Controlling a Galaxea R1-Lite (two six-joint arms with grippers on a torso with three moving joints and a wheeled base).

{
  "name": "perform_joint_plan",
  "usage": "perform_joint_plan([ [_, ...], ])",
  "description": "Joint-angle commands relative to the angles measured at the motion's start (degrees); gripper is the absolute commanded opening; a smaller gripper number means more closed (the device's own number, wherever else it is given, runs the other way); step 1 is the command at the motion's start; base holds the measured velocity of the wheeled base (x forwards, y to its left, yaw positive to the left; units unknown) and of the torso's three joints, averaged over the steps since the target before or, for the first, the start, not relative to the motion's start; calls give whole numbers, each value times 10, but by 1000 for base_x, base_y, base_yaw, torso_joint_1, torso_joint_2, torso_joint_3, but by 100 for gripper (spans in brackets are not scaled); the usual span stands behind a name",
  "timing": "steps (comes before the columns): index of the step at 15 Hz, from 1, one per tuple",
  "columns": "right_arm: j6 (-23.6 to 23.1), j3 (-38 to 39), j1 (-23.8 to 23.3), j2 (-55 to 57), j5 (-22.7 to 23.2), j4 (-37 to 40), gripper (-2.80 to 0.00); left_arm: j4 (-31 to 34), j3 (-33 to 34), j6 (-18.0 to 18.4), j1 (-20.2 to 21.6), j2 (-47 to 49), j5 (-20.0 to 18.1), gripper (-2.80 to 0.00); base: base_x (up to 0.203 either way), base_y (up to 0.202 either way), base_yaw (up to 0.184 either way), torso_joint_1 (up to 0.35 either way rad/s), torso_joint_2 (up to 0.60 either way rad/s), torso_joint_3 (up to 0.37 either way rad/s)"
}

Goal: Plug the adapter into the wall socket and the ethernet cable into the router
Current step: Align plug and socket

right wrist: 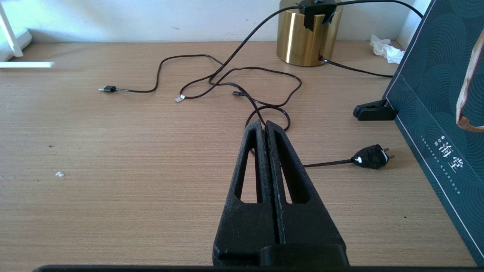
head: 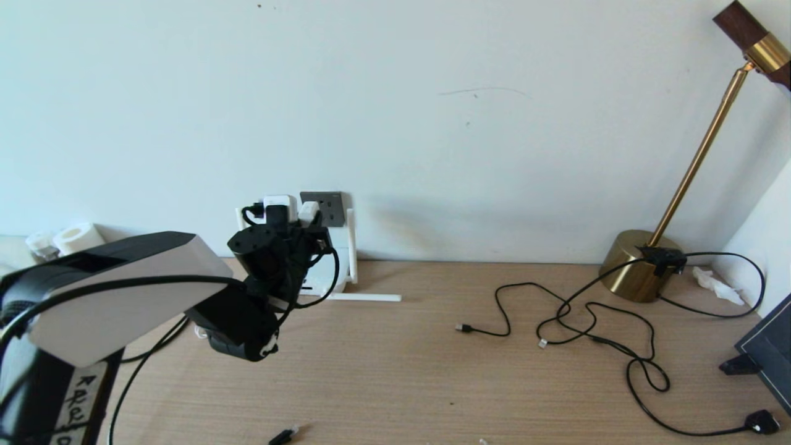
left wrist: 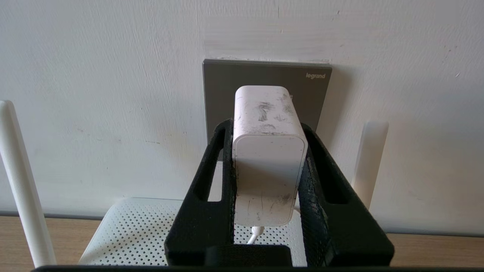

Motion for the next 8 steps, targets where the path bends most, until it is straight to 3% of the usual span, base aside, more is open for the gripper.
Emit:
perform_joint_plan([
  [1,0,0,0,0,0,0,-280,-5,-4,3,0,5,1,-280,0,0,0,0,0,0],
  [8,0,0,0,0,0,0,-280,-5,-52,15,5,37,0,-280,0,0,0,0,0,0],
])
